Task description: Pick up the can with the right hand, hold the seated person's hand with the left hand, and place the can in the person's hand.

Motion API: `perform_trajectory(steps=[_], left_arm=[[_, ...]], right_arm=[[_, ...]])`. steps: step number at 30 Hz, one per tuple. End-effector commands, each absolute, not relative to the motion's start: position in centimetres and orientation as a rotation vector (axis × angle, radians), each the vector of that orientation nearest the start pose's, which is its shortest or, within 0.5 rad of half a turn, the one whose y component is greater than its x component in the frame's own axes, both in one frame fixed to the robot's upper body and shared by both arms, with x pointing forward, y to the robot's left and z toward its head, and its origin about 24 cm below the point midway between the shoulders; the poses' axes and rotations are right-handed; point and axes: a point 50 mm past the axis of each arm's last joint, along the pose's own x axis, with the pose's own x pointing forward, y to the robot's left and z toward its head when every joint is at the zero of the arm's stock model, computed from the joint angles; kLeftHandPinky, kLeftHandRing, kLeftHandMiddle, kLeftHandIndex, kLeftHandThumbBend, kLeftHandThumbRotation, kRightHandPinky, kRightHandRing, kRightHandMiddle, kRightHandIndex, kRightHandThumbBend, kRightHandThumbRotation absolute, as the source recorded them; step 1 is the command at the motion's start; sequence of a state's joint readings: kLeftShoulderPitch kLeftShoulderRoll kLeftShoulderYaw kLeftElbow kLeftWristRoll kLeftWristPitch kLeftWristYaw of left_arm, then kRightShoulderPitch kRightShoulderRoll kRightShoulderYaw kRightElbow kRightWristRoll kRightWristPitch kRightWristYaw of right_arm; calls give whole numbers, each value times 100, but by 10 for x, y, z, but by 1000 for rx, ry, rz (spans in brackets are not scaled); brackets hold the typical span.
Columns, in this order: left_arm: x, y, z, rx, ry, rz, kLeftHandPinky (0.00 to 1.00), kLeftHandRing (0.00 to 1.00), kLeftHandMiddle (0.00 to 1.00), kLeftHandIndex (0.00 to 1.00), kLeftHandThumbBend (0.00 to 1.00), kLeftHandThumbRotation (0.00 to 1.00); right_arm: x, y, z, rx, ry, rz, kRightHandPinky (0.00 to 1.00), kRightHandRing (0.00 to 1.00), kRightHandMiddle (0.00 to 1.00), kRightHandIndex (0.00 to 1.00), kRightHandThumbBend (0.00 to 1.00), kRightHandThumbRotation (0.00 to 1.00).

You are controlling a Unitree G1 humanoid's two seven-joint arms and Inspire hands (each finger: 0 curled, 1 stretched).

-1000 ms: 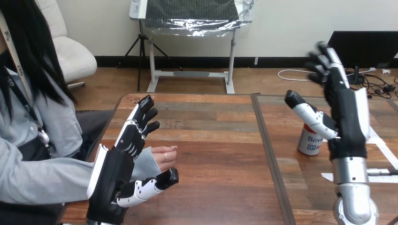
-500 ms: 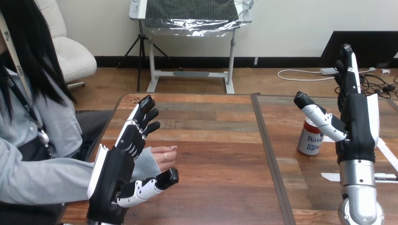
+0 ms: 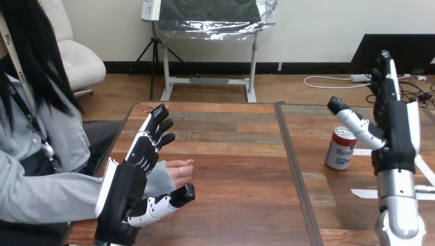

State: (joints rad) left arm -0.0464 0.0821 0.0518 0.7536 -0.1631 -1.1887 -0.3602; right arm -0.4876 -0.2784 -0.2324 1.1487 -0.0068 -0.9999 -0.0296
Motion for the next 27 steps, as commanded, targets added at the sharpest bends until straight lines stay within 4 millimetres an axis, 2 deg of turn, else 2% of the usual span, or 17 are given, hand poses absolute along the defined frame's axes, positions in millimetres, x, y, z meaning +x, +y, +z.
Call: perform_trajectory(steps=[1, 13, 27], left_arm=[[225, 172, 16, 86, -559, -200, 86, 92, 95, 94, 100, 53], [226, 176, 18, 82, -567, -196, 87, 93, 95, 94, 100, 53], [227, 180, 18, 88, -567, -188, 88, 94, 96, 95, 100, 55]], right_arm=[[320, -250, 69, -182, -433, -214, 100, 100, 100, 100, 100, 46], [328, -251, 68, -173, -365, -230, 100, 100, 100, 100, 100, 46], [337, -240, 67, -49, -344, -232, 100, 100, 100, 100, 100, 45]])
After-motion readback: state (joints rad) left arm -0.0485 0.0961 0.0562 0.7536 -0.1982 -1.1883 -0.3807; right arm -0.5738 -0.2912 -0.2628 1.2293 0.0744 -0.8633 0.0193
